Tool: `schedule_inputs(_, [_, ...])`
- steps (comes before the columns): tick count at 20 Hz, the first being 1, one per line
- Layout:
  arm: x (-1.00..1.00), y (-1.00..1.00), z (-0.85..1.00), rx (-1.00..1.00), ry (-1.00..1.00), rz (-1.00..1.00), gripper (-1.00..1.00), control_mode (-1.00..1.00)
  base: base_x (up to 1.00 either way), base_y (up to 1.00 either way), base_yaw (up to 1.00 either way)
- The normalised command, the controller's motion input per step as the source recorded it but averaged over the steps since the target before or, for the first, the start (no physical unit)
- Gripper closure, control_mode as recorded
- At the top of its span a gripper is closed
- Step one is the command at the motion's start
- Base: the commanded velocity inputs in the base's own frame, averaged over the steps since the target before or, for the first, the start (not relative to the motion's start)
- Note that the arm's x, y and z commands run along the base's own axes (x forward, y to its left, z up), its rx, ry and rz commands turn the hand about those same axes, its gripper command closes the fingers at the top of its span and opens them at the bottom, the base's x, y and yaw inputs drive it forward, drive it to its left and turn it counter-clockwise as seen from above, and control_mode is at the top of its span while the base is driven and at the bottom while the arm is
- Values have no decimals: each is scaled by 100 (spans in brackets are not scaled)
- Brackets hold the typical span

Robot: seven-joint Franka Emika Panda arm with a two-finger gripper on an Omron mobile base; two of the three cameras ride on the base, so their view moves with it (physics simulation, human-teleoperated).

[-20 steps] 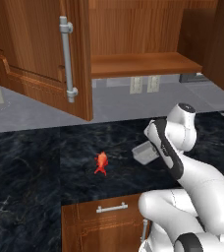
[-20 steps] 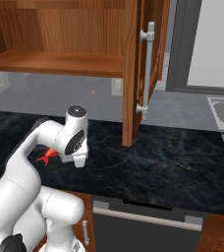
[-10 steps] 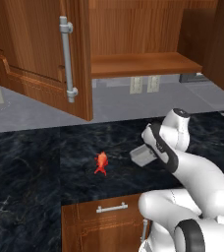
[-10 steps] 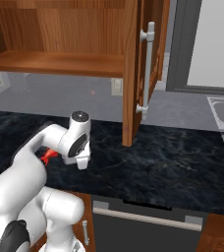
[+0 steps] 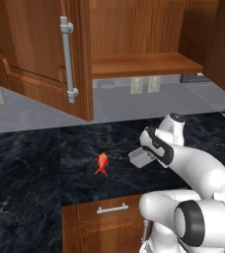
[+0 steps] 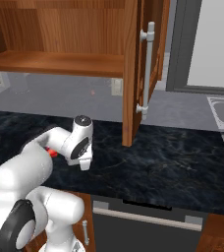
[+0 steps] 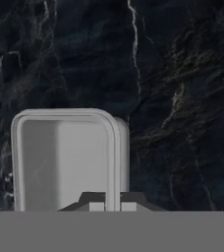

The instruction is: Retrieve the tupperware from the cabinet, then place the raw meat into the tupperware to avoid contamination.

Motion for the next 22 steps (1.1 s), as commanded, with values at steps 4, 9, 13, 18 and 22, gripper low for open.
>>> schedule_inputs(4, [20,0,-22,0,-2,0,100,-100,0,0,0])
schedule_inputs(9, [16,0,-25,0,-1,-1,100,-100,0,0,0])
schedule_inputs(13, [14,0,-26,0,0,-2,100,-100,0,0,0])
schedule_inputs(18, [0,-1,-17,0,0,0,100,-100,0,0,0])
schedule_inputs(22, [3,-1,-23,0,0,0,100,-100,0,0,0])
